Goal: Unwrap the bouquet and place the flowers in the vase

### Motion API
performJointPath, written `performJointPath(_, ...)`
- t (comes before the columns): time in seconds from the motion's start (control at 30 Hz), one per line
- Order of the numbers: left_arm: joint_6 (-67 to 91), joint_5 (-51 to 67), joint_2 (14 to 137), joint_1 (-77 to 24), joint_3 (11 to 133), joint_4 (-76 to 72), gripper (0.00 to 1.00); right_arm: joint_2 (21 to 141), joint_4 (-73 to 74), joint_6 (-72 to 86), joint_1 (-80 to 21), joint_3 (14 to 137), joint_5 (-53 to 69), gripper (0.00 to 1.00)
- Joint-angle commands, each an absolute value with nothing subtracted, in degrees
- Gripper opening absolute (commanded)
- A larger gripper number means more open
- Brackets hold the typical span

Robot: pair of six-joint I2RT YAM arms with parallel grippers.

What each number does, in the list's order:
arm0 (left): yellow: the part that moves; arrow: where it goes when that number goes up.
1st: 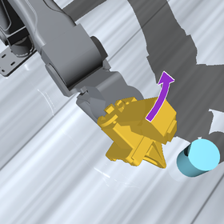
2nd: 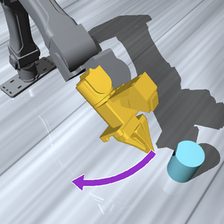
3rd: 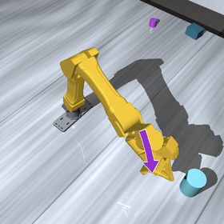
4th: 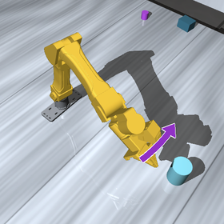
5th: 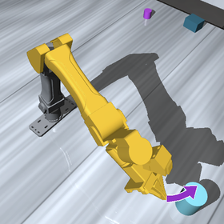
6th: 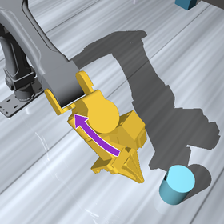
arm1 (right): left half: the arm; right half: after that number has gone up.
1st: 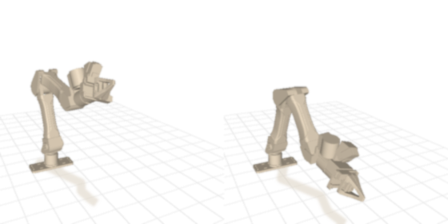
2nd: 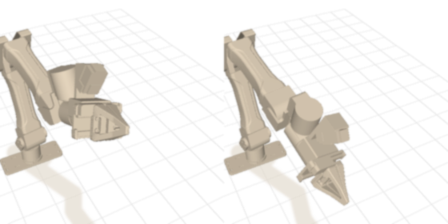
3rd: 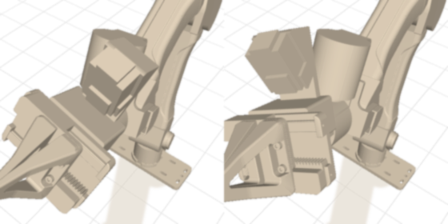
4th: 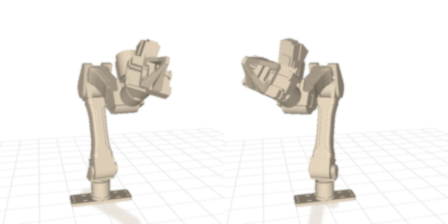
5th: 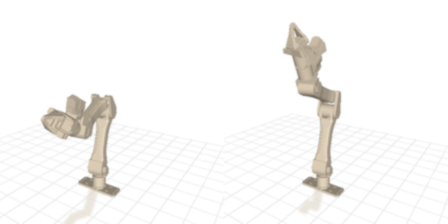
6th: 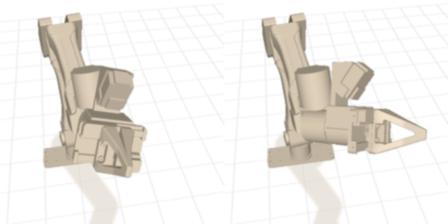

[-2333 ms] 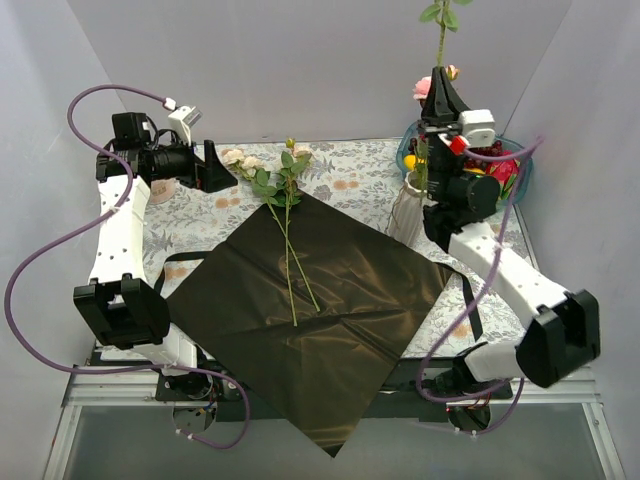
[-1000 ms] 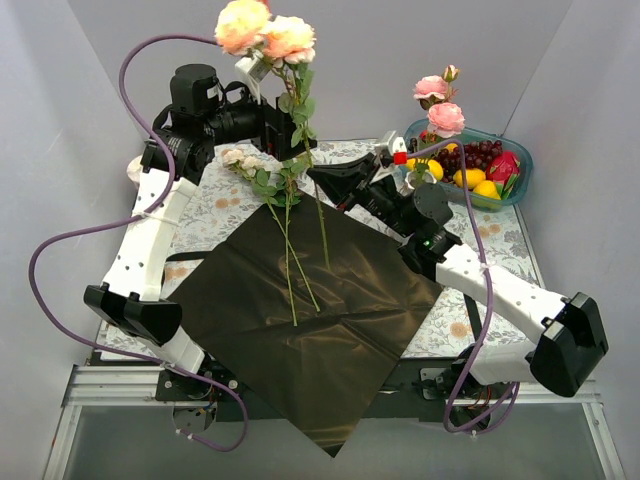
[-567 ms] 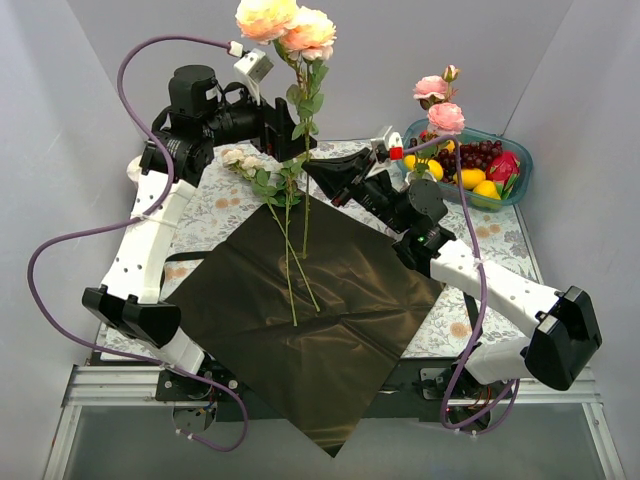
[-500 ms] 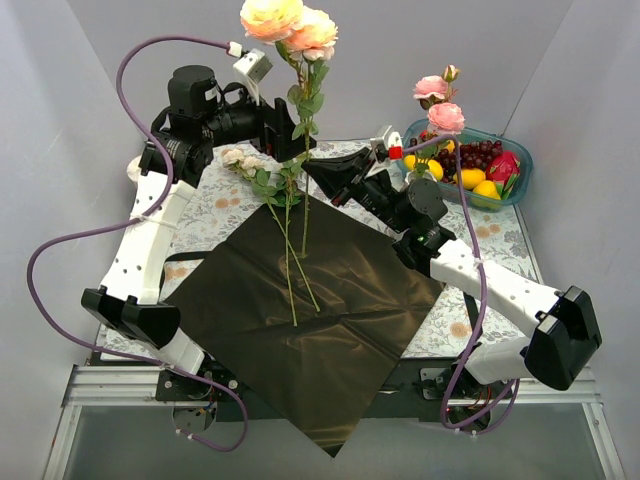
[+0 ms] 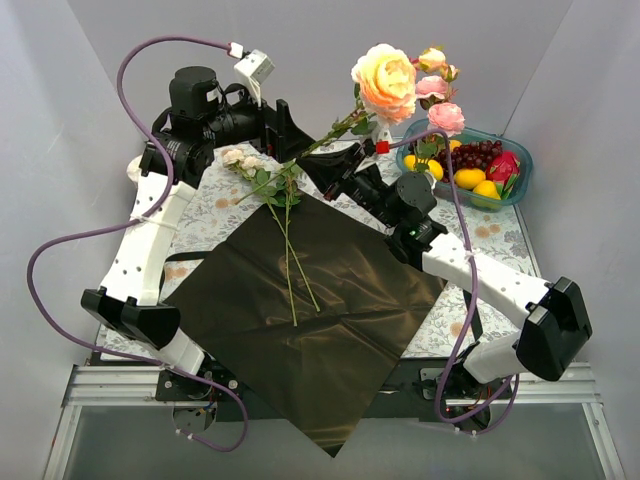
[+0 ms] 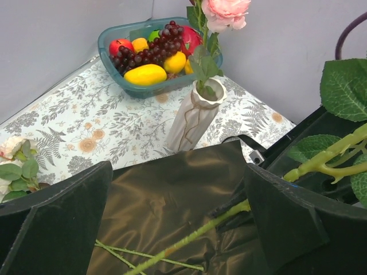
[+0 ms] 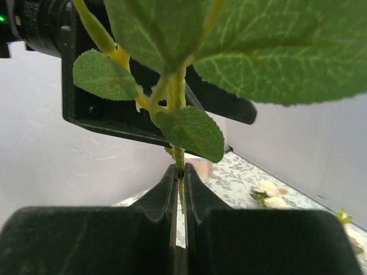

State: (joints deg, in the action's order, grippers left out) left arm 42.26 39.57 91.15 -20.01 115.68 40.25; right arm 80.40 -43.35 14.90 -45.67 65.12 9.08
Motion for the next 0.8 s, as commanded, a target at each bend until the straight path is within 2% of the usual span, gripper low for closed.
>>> performJointPath(0.0, 40.7, 35.3, 87.3, -20.7, 117.4, 42.7, 0.98, 75.3, -44.5, 7.9, -45.3, 69.3, 3.2, 0.01)
performJointPath(0.17, 41.7, 20.9, 84.7, -20.4, 114.5, 36.3, 0.98, 71.6, -33.5, 0.2, -45.3, 72.7, 0.4, 0.01)
performJointPath(0.3, 42.3, 14.2, 83.2, -19.9, 111.9, 33.2, 0.98, 68.8, -26.0, -7.6, -45.3, 75.9, -3.4, 0.01)
performJointPath(0.5, 43.5, 15.1, 83.4, -16.8, 111.6, 33.7, 0.98, 66.9, -18.8, -14.3, -45.1, 79.9, -9.7, 0.01)
performJointPath(0.63, 44.6, 18.2, 84.2, -14.2, 111.7, 35.5, 0.98, 69.5, -3.4, -15.6, -45.1, 91.9, -16.2, 0.01)
performJointPath(0.77, 45.0, 21.7, 84.6, -12.4, 111.4, 36.3, 0.98, 71.3, 6.0, -15.1, -45.1, 99.0, -21.1, 0.01)
